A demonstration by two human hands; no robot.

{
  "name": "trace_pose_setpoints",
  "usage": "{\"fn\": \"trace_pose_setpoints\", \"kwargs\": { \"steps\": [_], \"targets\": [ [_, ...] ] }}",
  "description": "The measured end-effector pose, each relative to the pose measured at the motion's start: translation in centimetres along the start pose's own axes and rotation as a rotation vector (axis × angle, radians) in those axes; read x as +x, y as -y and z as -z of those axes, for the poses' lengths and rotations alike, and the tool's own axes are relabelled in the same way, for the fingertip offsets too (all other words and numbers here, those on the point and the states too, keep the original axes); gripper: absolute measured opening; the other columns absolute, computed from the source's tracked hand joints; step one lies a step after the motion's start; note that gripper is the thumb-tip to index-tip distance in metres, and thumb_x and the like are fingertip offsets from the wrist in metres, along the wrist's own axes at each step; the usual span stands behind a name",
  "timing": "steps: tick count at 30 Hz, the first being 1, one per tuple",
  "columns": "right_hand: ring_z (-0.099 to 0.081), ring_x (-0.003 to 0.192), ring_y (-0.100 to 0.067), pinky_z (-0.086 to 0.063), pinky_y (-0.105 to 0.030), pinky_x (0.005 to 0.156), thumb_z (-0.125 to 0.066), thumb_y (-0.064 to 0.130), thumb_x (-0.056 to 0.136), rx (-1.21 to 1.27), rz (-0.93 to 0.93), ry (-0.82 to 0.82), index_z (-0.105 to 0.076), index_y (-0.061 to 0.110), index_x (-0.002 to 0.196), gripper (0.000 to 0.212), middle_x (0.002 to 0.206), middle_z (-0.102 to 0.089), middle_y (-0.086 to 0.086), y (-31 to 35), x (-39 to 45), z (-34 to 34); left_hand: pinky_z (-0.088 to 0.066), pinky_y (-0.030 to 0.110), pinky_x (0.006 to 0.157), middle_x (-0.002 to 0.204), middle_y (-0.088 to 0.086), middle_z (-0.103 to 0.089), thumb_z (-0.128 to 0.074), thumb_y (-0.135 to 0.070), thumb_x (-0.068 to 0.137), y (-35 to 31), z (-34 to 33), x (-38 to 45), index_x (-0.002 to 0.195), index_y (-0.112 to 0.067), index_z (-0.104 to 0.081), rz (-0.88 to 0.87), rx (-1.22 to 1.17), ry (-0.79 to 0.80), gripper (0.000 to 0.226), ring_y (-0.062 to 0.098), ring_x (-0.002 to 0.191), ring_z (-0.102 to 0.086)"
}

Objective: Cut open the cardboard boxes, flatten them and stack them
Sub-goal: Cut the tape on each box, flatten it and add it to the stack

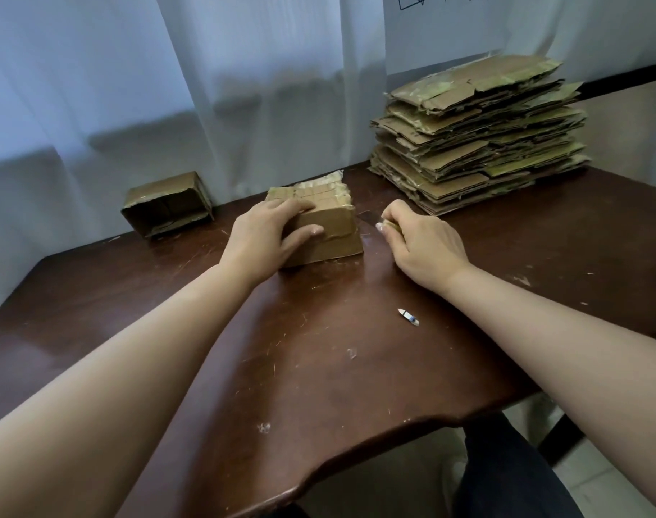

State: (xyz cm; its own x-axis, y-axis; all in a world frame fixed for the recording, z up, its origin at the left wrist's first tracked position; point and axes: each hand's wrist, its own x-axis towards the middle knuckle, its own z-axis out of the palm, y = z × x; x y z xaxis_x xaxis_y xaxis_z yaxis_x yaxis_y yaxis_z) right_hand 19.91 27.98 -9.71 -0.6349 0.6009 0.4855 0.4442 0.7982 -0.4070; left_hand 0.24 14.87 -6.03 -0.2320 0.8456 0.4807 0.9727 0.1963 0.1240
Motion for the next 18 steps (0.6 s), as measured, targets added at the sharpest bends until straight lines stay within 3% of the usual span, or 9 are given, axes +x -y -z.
{"fn": "trace_pose_setpoints", "kwargs": {
  "steps": [5, 13, 18],
  "targets": [
    [-0.06, 0.089, -0.039, -0.033, -0.034, 0.065, -0.038, 0.034, 0.101, -0.002, 0.033, 0.019, -0.047, 0.019, 0.11, 0.02, 0.091, -0.066, -0.012, 0.1, 0.3, -0.1, -0.04, 0.029, 0.085, 0.117, -0.002, -0.066, -0.05, -0.043, 0.097, 0.0, -0.7, 0.3, 0.123, -0.026, -0.066, 0.034, -0.052, -0.076, 0.035, 0.022, 0.112, -0.056],
    [-0.06, 0.09, -0.04, -0.039, -0.038, 0.067, -0.036, 0.029, 0.102, -0.091, 0.039, 0.082, -0.043, 0.018, 0.118, 0.02, 0.097, -0.068, -0.014, -0.1, 0.8, -0.7, -0.04, 0.031, 0.084, 0.111, -0.001, -0.068, -0.049, -0.041, 0.098, -0.1, -1.1, 0.4, 0.116, -0.027, -0.07, 0.065, -0.075, -0.106, 0.031, 0.023, 0.107, -0.057],
    [-0.06, 0.091, -0.04, -0.034, -0.035, 0.063, -0.037, 0.028, 0.101, -0.169, 0.068, 0.099, -0.045, 0.017, 0.118, 0.022, 0.096, -0.067, -0.015, 0.0, 0.4, -0.4, -0.042, 0.033, 0.086, 0.111, -0.001, -0.068, -0.049, -0.041, 0.098, 0.0, -1.2, 0.5, 0.116, -0.027, -0.07, 0.064, -0.075, -0.106, 0.031, 0.023, 0.106, -0.058]
  ]
}}
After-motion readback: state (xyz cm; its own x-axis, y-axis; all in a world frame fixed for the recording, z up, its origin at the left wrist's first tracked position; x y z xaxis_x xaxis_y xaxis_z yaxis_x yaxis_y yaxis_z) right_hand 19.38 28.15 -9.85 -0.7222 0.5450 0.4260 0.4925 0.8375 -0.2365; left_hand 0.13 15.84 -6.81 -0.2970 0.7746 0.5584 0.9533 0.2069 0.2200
